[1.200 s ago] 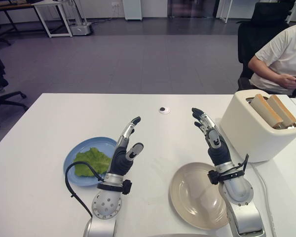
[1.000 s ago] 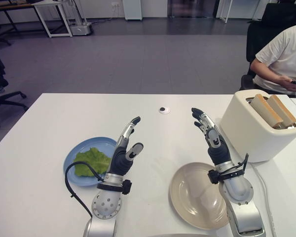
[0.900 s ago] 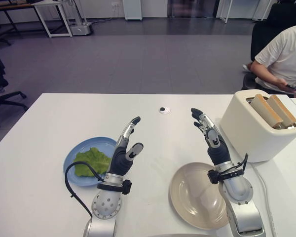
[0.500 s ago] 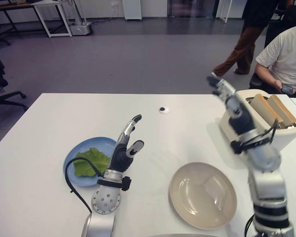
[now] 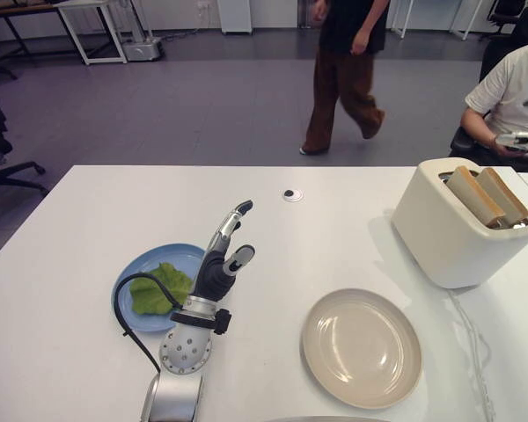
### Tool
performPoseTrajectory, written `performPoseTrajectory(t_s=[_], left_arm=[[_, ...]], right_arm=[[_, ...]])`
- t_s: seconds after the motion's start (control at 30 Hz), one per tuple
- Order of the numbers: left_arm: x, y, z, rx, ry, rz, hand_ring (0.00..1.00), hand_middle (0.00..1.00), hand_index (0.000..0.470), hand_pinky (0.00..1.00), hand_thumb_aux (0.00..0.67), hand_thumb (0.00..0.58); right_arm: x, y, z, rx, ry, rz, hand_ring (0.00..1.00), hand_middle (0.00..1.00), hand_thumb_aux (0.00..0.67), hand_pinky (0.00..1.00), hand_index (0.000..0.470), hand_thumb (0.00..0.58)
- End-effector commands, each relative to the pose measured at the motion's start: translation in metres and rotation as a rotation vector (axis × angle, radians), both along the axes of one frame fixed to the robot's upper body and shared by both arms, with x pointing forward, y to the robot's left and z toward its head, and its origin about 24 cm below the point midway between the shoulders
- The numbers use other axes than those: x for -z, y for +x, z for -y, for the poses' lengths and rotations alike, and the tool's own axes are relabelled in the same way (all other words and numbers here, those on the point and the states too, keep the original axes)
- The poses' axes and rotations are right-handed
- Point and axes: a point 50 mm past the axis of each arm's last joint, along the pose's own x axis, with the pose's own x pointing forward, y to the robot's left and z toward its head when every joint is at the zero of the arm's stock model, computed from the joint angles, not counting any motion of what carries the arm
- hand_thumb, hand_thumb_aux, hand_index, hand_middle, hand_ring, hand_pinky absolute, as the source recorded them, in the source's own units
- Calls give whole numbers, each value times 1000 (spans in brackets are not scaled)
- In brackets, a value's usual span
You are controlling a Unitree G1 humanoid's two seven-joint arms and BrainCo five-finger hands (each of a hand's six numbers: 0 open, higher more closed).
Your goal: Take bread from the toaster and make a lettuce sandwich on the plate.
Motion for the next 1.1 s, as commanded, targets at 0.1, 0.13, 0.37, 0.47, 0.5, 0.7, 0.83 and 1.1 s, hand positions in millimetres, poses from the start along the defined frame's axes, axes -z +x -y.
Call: performPoseTrajectory(t_s=[0.1, 0.13, 0.37, 0.47, 0.5, 0.7, 0.83, 1.1], left_arm=[[3, -1, -3, -6, 10, -20, 0, 0, 0, 0, 0, 0], [3, -1, -3, -8, 10, -20, 0, 0, 0, 0, 0, 0], [3, -1, -3, -8, 12, -19, 0, 0, 0, 0, 0, 0], [2, -1, -3, -8, 12, -18, 0, 0, 0, 0, 0, 0], [2, -1, -3, -10, 13, -17, 0, 0, 0, 0, 0, 0], [3, -1, -4, -16, 20, -19, 0, 0, 0, 0, 0, 0], [3, -2, -4, -22, 22, -18, 0, 0, 0, 0, 0, 0], [5, -4, -5, -42, 26, -21, 0, 0, 0, 0, 0, 0]], right_arm=[[15, 0, 13, 27, -52, -83, 0, 0, 0, 0, 0, 0], [18, 1, 13, 21, -51, -96, 0, 0, 0, 0, 0, 0], [42, 1, 12, -16, -51, -155, 0, 0, 0, 0, 0, 0], [49, 1, 10, -30, -54, -178, 0, 0, 0, 0, 0, 0], [52, 1, 9, -34, -66, -189, 0, 0, 0, 0, 0, 0], [70, 2, 2, -75, -109, -251, 0, 0, 250, 0, 175, 352], [71, 4, -5, -105, -106, -254, 0, 0, 670, 0, 470, 580], [51, 13, -17, -129, -101, -137, 0, 0, 670, 0, 470, 580]])
